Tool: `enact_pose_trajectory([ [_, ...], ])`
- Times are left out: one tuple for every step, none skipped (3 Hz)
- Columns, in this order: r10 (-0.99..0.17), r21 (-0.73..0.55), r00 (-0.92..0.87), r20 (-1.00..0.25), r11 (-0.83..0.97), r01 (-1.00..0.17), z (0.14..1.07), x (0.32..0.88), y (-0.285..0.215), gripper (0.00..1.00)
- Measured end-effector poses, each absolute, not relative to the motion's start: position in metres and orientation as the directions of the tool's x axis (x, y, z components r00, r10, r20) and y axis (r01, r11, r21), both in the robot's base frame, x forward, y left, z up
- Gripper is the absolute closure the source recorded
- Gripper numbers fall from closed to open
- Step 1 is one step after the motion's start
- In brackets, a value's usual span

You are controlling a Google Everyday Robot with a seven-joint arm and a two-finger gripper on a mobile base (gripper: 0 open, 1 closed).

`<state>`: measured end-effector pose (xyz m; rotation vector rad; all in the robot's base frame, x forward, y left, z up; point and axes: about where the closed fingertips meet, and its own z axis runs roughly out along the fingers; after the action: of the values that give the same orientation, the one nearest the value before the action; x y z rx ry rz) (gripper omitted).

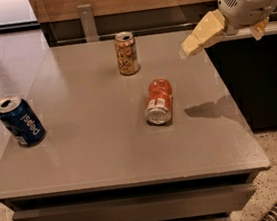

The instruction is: Place coke can upright

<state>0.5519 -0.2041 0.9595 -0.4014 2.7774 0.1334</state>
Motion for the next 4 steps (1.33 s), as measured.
enact_pose_trajectory([
  [-0.259, 0.045, -0.906, -0.335, 0.956, -0.290, 0.959, 0.552, -0.204, 0.00],
  [-0.201, 0.119, -0.945, -0.259, 0.964, -0.238, 0.943, 0.557, -0.182, 0.00],
  [-0.135, 0.154, -0.975, -0.174, 0.975, -0.162, 0.930, 0.560, -0.162, 0.00],
  [-0.078, 0.151, -0.990, -0.119, 0.984, -0.095, 0.922, 0.562, -0.142, 0.00],
])
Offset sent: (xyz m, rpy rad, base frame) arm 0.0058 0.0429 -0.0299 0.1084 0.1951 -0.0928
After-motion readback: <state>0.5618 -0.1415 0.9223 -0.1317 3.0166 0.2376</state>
